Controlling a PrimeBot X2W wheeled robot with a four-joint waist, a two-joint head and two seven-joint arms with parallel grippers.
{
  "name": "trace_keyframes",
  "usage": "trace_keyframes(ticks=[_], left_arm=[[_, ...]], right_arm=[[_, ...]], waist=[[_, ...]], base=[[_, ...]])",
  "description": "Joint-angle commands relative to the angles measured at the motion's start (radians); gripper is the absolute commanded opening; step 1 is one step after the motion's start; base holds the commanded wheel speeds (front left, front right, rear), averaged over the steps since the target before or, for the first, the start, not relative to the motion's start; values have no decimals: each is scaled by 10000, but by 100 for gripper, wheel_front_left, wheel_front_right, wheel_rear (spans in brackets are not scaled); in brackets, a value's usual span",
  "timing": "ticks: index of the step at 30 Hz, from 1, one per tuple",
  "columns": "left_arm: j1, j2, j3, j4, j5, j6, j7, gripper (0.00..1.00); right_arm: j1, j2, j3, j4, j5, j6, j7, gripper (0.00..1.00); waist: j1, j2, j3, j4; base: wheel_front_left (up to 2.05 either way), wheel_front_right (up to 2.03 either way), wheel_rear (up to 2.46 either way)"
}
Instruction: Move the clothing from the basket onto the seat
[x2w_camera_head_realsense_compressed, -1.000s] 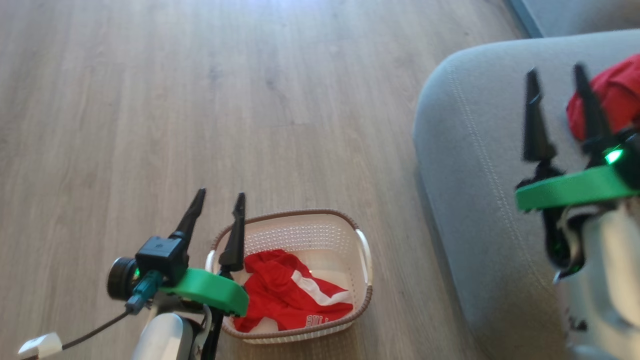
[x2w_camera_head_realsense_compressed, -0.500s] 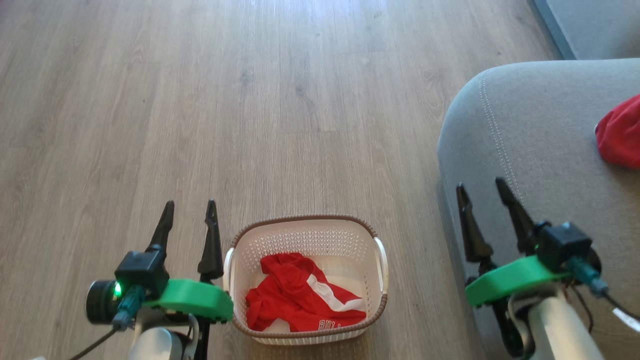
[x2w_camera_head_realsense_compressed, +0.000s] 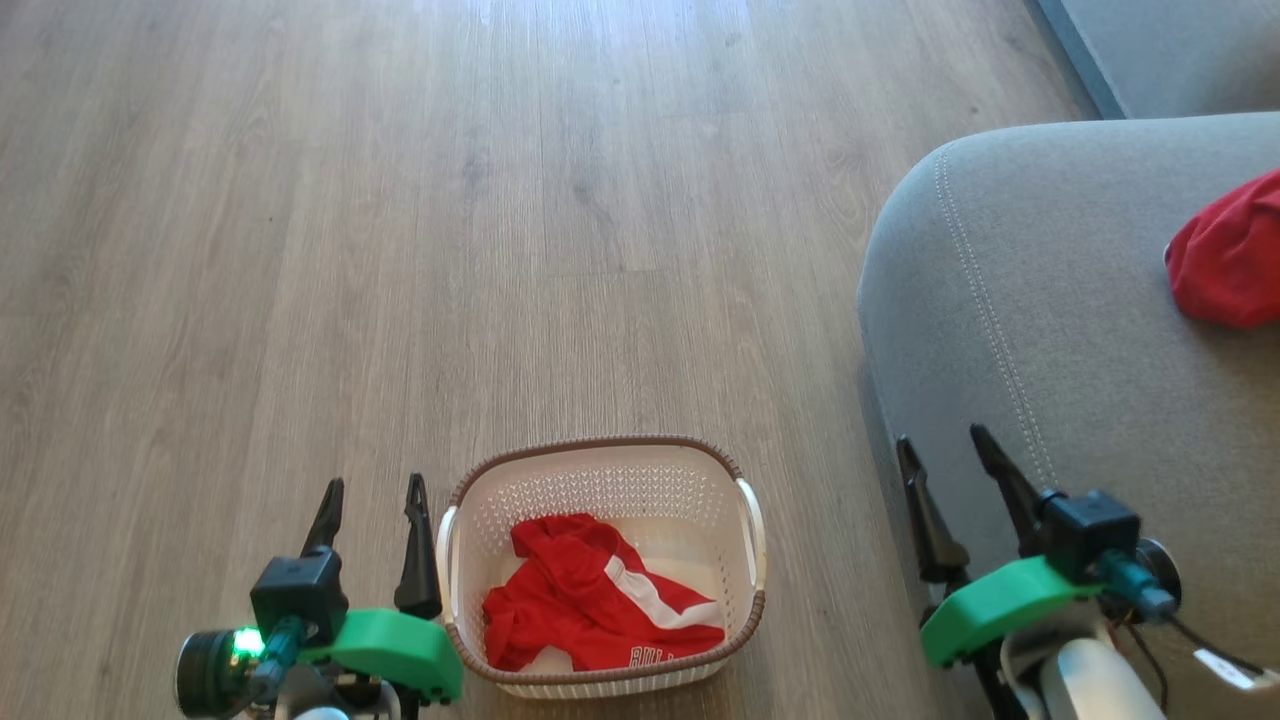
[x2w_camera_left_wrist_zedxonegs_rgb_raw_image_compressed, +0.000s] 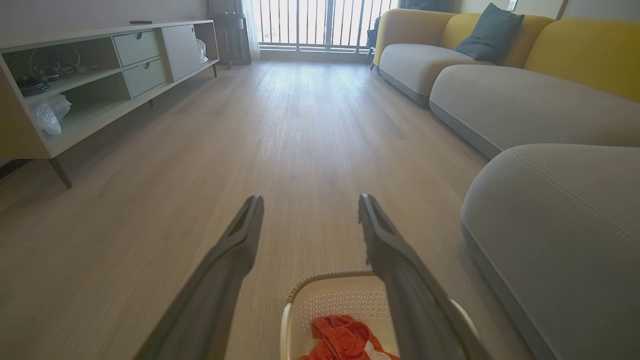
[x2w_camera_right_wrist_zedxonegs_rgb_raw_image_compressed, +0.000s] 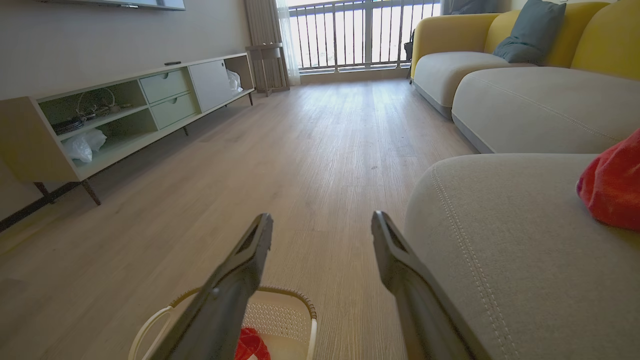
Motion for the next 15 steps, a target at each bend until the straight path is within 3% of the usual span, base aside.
trace_keyframes(ticks=[1, 15], left_arm=[[-274, 11, 284, -285, 4, 79, -51, 100], [-271, 11, 232, -131, -22, 56, -51, 100]], right_arm=[[-52, 55, 245, -261, -150, -2, -53, 100], [-47, 56, 292, -202, -254, -2, -53, 100]], waist=[[1, -1, -4, 6], [1, -1, 111, 71]], base=[[0, 0, 0], [0, 0, 0]])
